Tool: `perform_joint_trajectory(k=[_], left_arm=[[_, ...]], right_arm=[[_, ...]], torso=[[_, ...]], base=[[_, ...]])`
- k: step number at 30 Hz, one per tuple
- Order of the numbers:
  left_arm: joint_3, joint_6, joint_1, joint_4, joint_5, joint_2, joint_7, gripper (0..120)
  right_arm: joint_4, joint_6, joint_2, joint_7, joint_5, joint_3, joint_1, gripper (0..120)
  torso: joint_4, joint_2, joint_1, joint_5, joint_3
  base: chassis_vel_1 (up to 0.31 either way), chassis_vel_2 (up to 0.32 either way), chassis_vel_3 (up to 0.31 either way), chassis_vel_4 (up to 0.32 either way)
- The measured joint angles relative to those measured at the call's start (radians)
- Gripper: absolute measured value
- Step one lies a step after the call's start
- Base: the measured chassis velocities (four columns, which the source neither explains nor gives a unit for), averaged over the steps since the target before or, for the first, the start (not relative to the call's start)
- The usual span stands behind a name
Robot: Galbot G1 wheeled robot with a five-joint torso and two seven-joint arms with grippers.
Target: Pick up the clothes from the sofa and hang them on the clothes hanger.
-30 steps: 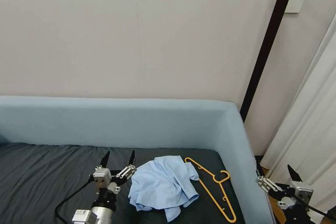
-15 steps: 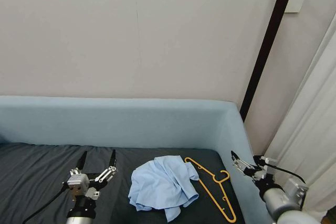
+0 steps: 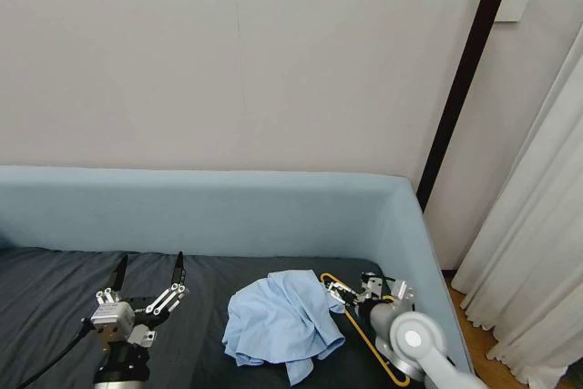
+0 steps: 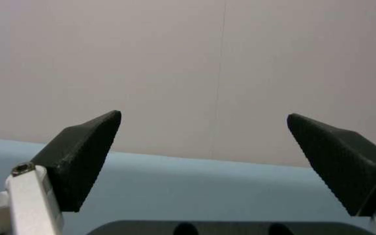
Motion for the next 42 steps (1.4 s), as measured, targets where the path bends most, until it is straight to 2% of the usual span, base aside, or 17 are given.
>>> perform_joint_trajectory(k=[4, 5, 10, 11, 19, 31, 36, 40, 42], left_arm=[[-0.015, -0.006, 0.014, -0.013, 0.009, -0.002, 0.001, 100], [-0.015, -0.006, 0.014, -0.013, 0.009, -0.002, 0.001, 100], [-0.028, -0.011, 0.029, -0.023, 0.013, -0.001, 0.001, 100], [-0.028, -0.011, 0.029, -0.023, 0.013, -0.001, 0.001, 100], [-0.034, -0.016, 0.026, -0.010, 0.011, 0.003, 0.002, 100], [-0.038, -0.019, 0.020, 0.002, 0.008, 0.010, 0.003, 100], [-0.037, -0.022, 0.019, 0.003, 0.007, 0.008, 0.003, 100], [-0.043, -0.025, 0.019, 0.007, 0.006, 0.008, 0.003, 100], [-0.045, -0.027, 0.018, 0.010, 0.006, 0.007, 0.003, 100]], right_arm=[[-0.152, -0.024, 0.054, -0.003, -0.050, -0.083, 0.116, 100], [-0.152, -0.024, 0.054, -0.003, -0.050, -0.083, 0.116, 100], [-0.341, -0.022, 0.116, -0.136, -0.303, -0.181, 0.193, 100], [-0.341, -0.022, 0.116, -0.136, -0.303, -0.181, 0.193, 100], [-0.530, 0.029, 0.192, -0.315, -0.574, -0.255, 0.248, 100], [-0.597, 0.053, 0.209, -0.376, -0.721, -0.299, 0.261, 100], [-0.651, 0.055, 0.227, -0.395, -0.841, -0.303, 0.265, 100], [-0.662, 0.045, 0.238, -0.382, -0.869, -0.299, 0.268, 91], [-0.661, 0.043, 0.239, -0.381, -0.869, -0.300, 0.269, 84]], torso=[[0.0003, 0.000, 0.000, -0.0003, 0.000], [0.0003, 0.000, 0.000, -0.0003, 0.000], [0.0002, 0.000, 0.000, -0.0001, 0.000], [0.0002, 0.000, 0.000, -0.0001, 0.000], [0.0002, 0.000, 0.000, -0.0001, 0.000], [0.0001, 0.000, 0.000, 0.0001, 0.000], [0.0001, 0.000, 0.000, 0.0001, 0.000], [0.0002, 0.000, 0.000, 0.0001, 0.000], [0.0002, 0.000, 0.000, 0.0001, 0.000]], base=[[0.000, 0.000, 0.000, 0.000], [0.000, 0.000, 0.000, 0.000], [0.000, 0.000, 0.000, 0.000], [0.000, 0.000, 0.000, 0.000], [0.000, 0.000, 0.000, 0.000], [0.000, 0.000, 0.000, 0.000], [0.000, 0.000, 0.000, 0.000], [0.000, 0.000, 0.000, 0.000], [0.000, 0.000, 0.000, 0.000]])
